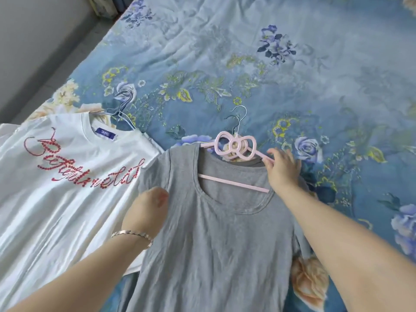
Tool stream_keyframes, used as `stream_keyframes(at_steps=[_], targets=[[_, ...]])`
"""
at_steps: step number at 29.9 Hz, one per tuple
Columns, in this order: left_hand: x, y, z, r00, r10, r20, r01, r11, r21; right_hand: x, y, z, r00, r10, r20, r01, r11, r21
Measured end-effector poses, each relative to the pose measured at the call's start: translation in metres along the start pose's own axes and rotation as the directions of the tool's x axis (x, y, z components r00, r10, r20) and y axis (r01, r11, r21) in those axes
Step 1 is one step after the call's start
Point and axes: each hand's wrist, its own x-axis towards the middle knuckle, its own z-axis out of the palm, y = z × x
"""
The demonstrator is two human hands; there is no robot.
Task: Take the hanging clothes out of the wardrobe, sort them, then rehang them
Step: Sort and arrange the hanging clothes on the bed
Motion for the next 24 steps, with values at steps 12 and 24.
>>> stream_keyframes(at_steps=[12, 24], targets=[[-0.066, 0.103, -0.004, 0.869, 0.048, 0.492, -0.266, 0.884, 0.383, -0.159, 0.043, -0.087, 0.897, 0.148, 0.417, -0.096, 0.985, -0.143], [-0.235, 0.263, 0.023, 0.693, 0.4, 0.6, -0.65, 0.706, 0.28, -0.288, 0.217, -0.257, 0.841, 0.375, 0.39, -0.437, 0.896, 0.082]])
